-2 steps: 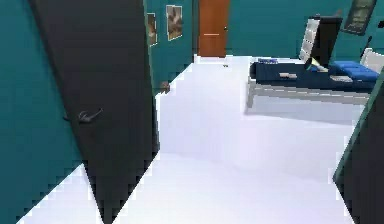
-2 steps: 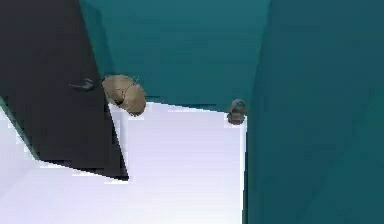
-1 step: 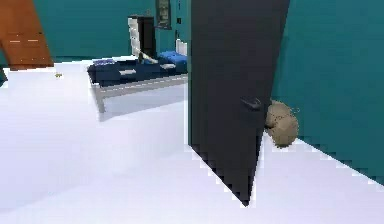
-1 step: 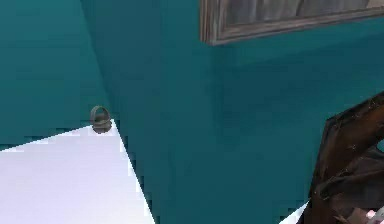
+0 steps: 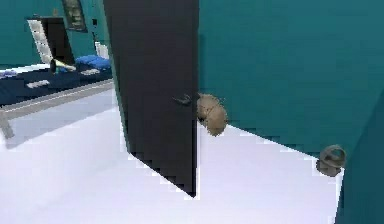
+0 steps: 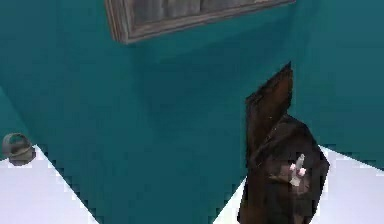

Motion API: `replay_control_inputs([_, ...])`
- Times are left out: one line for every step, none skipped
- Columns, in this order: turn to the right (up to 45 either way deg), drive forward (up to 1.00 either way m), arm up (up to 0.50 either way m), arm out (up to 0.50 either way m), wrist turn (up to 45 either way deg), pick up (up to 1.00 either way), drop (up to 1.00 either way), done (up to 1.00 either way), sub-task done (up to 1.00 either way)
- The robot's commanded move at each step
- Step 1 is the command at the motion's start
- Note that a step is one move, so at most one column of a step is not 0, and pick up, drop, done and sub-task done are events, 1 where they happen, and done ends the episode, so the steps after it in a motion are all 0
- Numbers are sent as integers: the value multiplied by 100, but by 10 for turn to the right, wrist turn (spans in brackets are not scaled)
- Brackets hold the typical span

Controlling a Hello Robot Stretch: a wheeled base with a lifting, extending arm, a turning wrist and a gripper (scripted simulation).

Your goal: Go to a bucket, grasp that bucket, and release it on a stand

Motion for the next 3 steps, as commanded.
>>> replay_control_inputs([0, 25, 0, 0, 0, 0, 0, 0, 0])
replay_control_inputs([390, 0, 0, 0, 0, 0, 0, 0, 0])
replay_control_inputs([0, 100, 0, 0, 0, 0, 0, 0, 0])
